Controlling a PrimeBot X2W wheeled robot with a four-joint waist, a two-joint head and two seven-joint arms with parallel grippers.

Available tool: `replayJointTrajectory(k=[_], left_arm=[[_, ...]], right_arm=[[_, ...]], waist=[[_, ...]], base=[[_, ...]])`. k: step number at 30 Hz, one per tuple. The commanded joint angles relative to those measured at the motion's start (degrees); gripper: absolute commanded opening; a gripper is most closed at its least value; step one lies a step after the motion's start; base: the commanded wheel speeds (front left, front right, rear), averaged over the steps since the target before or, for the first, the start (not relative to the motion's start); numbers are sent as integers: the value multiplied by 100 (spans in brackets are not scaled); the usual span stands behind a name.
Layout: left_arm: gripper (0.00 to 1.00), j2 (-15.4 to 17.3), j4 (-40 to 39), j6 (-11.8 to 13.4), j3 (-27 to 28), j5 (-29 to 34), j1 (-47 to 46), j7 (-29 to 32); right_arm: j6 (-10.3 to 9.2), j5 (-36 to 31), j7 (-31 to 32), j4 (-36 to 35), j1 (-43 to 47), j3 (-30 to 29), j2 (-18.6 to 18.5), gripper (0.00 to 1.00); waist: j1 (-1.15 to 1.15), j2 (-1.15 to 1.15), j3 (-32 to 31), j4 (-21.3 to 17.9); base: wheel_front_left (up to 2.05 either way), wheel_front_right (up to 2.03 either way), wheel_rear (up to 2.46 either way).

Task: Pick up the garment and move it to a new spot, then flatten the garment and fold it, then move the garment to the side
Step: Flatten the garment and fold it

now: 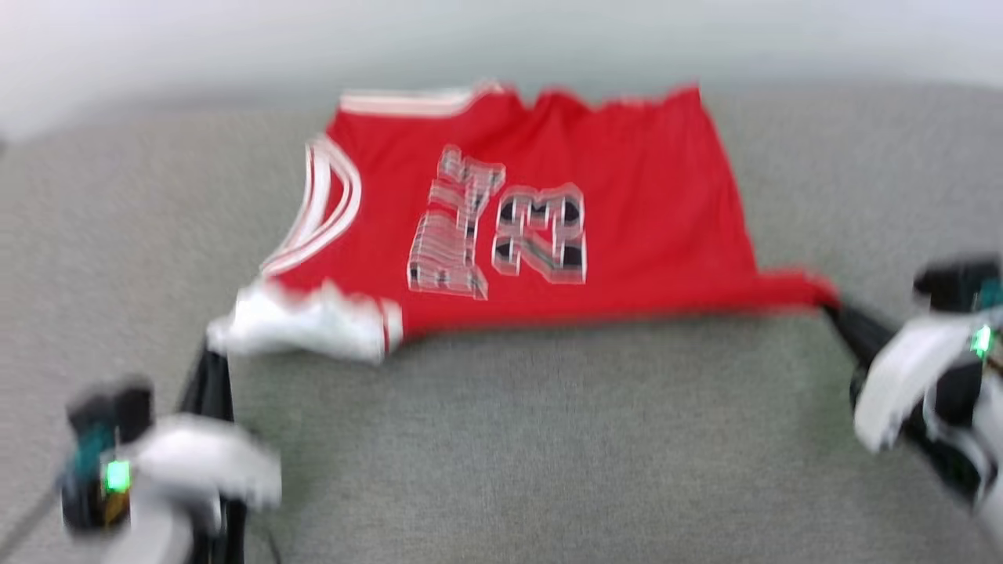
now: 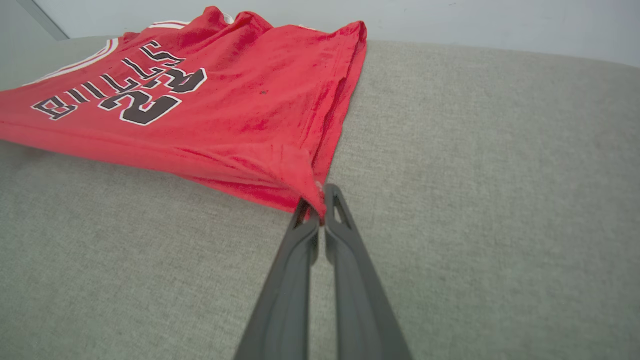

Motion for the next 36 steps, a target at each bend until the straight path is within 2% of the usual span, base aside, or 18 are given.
replayJointTrajectory(k=[1,8,12,16,20,24,29,35,36], left_arm=[[0,105,-304,203,92,-75,526,43],[0,194,-1785,939,30,-267,2463,453],[0,286,-2334,1194,-36,-328,3119,691],[0,411,-2772,1315,-64,-281,3219,849],[0,507,-2817,1192,-131,-274,2740,1100],[0,570,-2574,963,-201,-234,2010,1310],[0,522,-1979,660,-306,-216,952,1562],[0,367,-1217,339,-525,-252,260,1790],[4,310,-1087,294,-550,-295,191,1814]], right_arm=[[-16,-42,45,-50,416,-125,-108,0],[-15,-171,362,-635,2190,-783,118,0],[-14,-365,685,-1096,3127,-1262,324,0],[-13,-680,1065,-1667,3590,-1848,540,0],[-13,-1021,1507,-2165,3441,-2213,807,0],[-13,-1249,1883,-2281,2958,-2313,945,0],[-12,-1380,2079,-1945,2000,-2028,998,0],[-12,-1360,1847,-1212,1249,-1576,1024,0],[-12,-1339,1762,-1079,1174,-1515,1034,15]], waist=[[2,0,-546,29],[2,0,-998,106],[2,0,-1164,152],[2,0,-1121,152],[2,0,-960,107],[2,0,-680,58],[2,0,-178,-5],[2,0,196,-28],[2,0,219,-28]], base=[[0,0,0],[0,0,0],[0,0,0],[0,0,0],[0,0,0],[0,0,0],[0,0,0],[0,0,0],[0,0,0]])
